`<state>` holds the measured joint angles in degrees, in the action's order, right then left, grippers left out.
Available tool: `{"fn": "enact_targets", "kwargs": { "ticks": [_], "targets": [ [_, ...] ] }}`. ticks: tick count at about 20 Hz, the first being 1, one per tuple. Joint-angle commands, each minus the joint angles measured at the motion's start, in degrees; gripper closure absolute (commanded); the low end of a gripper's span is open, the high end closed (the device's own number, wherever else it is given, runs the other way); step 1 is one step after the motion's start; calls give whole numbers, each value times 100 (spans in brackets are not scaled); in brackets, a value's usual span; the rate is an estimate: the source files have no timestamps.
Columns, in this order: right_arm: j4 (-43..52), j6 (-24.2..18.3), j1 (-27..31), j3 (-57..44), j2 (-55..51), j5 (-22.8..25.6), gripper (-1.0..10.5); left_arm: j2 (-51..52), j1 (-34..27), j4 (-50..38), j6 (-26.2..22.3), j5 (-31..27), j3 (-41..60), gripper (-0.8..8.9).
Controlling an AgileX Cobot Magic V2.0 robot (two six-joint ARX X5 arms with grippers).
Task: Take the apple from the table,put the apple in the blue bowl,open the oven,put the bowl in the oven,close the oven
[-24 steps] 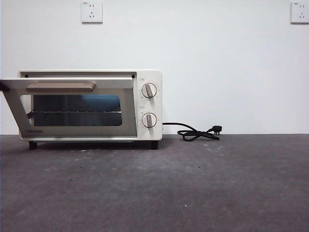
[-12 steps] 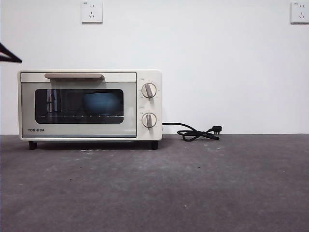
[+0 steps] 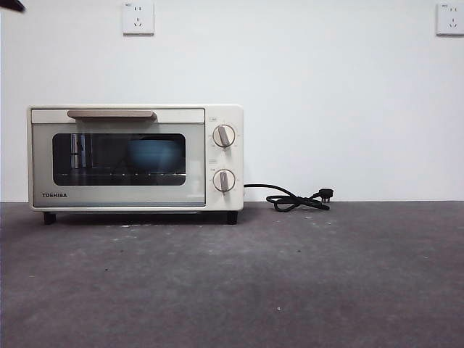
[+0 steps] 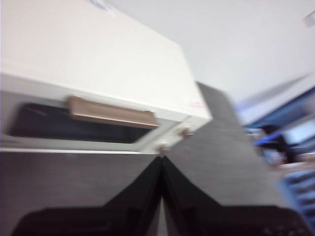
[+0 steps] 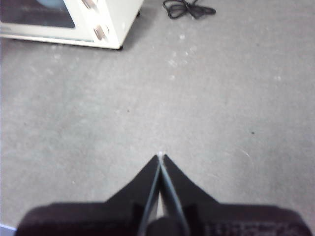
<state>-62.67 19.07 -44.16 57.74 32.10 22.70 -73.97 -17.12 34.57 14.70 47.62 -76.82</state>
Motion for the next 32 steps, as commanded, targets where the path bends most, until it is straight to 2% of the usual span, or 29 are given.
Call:
{"fn": "enact_targets", "kwargs": {
  "ticks": [1, 3, 4, 6, 9, 12, 13, 15, 16, 18, 19, 21, 24, 28, 32],
  "targets": [
    [-105, 44, -7, -39, 0, 26, 946, 721, 216, 367, -1040, -789, 0, 818],
    [-245, 44, -7, -39, 0, 26, 946, 1274, 525, 669, -1062, -1307, 0, 818],
    [-315, 44, -7, -39, 0, 26, 946, 1491, 645, 872, -1060, -1368, 0, 818],
    [-507, 44, -7, -39, 0, 26, 946, 1864, 879, 1228, -1019, -1145, 0, 817],
    [-844, 44, -7, -39, 0, 26, 946, 2216, 1187, 1292, -1023, -704, 0, 818],
    [-1130, 44, -7, -39, 0, 26, 946, 2258, 1209, 1294, -1040, -713, 0, 817],
    [-1211, 44, -7, -39, -2, 26, 946, 2225, 1209, 1290, -1211, -713, 0, 817],
    [-1344, 44, -7, -39, 0, 26, 946, 2129, 1209, 1222, -2181, -844, 0, 817],
    [-1386, 44, -7, -39, 0, 26, 946, 2046, 1209, 1231, -2457, -966, 2, 818],
    [-1394, 44, -7, -39, -2, 26, 946, 1926, 1211, 1147, -2876, -1567, 35, 817],
    [-1394, 44, -7, -39, 0, 26, 946, 1950, 1222, 951, -2876, -1871, 142, 818],
    [-1392, 44, -7, -39, 0, 26, 946, 2306, 1237, 199, -2758, -2068, 695, 818],
    [-1392, 44, -7, -39, 0, 26, 946, 3226, 1316, -1158, -2732, -2164, 2175, 818],
    [-1392, 44, -7, -39, 0, 26, 946, 4612, 1497, -2898, -2710, -3270, 4605, 817],
    [-1390, 44, -7, -39, 0, 26, 946, 5869, 1727, -3532, -2671, -3858, 6378, 818]
  ]
}}
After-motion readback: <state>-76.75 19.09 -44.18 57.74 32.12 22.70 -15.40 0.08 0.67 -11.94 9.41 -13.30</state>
